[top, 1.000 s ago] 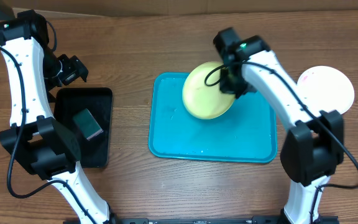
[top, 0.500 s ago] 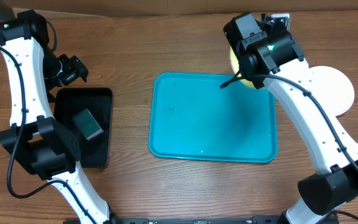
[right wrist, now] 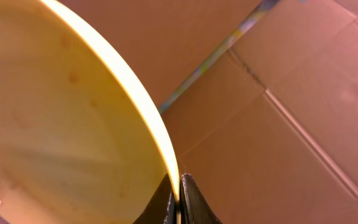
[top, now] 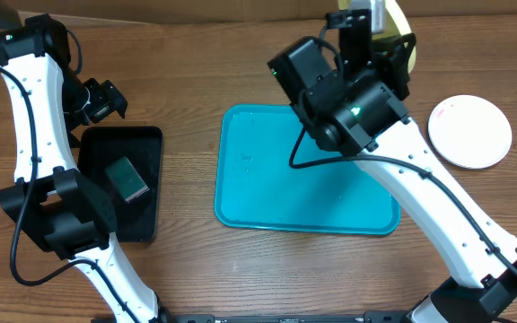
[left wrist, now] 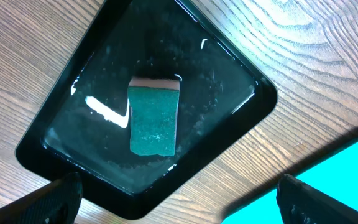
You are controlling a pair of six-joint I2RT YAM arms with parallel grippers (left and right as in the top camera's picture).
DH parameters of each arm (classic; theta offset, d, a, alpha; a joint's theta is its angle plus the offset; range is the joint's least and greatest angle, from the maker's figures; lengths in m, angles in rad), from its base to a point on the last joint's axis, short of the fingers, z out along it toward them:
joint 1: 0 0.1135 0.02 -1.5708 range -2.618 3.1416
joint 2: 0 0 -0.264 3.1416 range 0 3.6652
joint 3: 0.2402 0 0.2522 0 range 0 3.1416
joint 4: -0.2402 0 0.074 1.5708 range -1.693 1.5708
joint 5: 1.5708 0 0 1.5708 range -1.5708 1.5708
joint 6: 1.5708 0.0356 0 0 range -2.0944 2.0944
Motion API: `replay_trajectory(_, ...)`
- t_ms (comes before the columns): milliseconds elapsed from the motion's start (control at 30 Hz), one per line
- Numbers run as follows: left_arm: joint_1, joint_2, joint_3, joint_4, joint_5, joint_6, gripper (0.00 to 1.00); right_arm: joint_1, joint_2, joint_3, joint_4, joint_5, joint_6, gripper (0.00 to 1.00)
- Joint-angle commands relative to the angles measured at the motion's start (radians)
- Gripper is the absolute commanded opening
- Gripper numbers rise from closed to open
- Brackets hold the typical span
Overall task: Clean dirty plates on tray and stack at the side
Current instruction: 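Lift the yellow plate off the teal tray with the right gripper, then lower the yellow plate onto the plate stack and open right gripper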
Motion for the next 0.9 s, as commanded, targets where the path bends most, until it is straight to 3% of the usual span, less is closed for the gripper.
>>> replay_trajectory(0,-0.010,-0.002,-0.001,0.002,0.004,-0.006,1.00,0.016,-0.030,0.026,0.014,0.077,-0.082,0.04)
replay_trajectory(167,-0.010,-0.002,-0.001,0.002,0.004,-0.006,1.00,0.019,-0.030,0.026,0.013,0.014,-0.082,0.04)
replay_trajectory(267,-0.010,-0.002,-0.001,0.002,0.004,-0.006,1.00,-0.008,-0.030,0.026,0.003,-0.240,-0.062,0.04)
replay_trajectory(367,-0.010,-0.002,-0.001,0.002,0.004,-0.006,1.00,-0.083,-0.030,0.024,-0.031,-0.527,0.084,0.04)
replay_trajectory(533,-0.010,-0.002,-0.001,0.002,0.004,-0.006,1.00,-0.332,-0.030,0.022,-0.051,-0.952,0.236,0.04)
replay_trajectory(700,-0.010,-0.002,-0.001,0.002,0.004,-0.006,1.00,-0.667,-0.030,0.002,-0.050,-1.346,0.239,0.04)
replay_trajectory(867,-0.010,-0.002,-0.001,0.002,0.004,-0.006,1.00,-0.988,-0.029,-0.108,-0.026,-1.520,0.239,0.04)
